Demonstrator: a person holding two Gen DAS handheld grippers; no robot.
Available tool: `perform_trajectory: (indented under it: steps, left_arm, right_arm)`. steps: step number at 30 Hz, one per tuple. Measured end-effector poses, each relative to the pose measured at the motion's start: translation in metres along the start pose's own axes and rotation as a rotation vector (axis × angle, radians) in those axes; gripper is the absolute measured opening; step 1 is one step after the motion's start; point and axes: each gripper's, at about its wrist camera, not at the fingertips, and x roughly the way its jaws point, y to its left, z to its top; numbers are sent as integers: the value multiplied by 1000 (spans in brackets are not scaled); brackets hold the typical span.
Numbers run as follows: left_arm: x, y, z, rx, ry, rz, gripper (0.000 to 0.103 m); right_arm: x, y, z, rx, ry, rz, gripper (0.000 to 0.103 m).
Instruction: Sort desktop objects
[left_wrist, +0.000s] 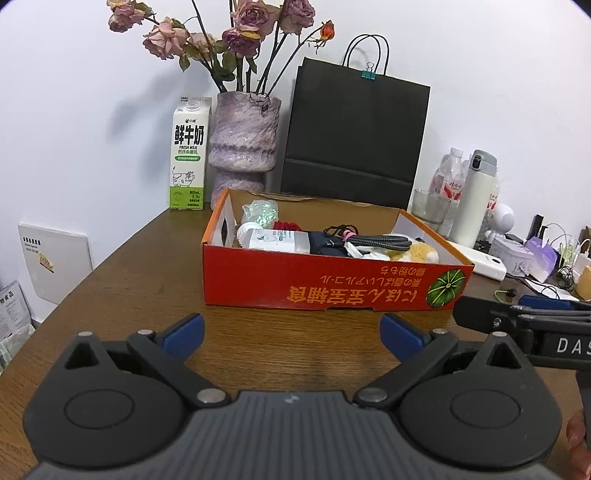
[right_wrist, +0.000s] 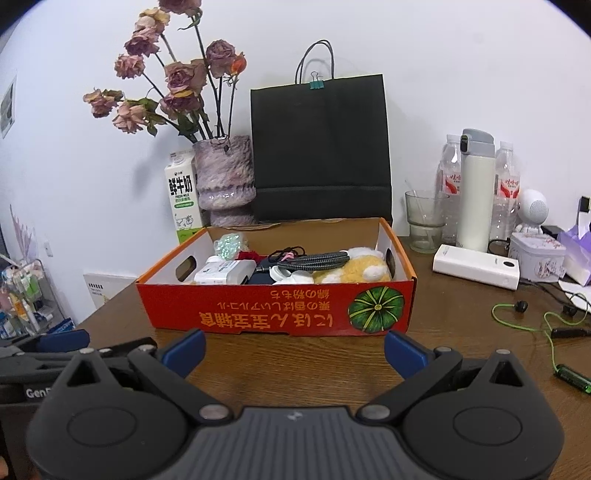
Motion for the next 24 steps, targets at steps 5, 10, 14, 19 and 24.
perform_trajectory:
  steps: [5, 10, 14, 19, 24]
  left_arm:
    - [-1, 5, 1, -11, -8, -6, 103]
    - [0, 4, 1, 20, -6, 8, 103]
    - [-2, 0, 0, 48, -15, 24, 103]
    - [-4, 0, 0, 55, -26, 28, 103]
    - [-6, 1, 1, 57, -36, 36, 103]
  right_arm:
    - [4, 1, -2, -6, 21, -1, 103]
    - [6, 3, -4, -13, 28, 5, 103]
    - [5, 1, -4, -7, 24, 4, 103]
    - [3, 2, -4, -8, 17, 3, 103]
    - [3, 3, -4, -12, 18, 5, 103]
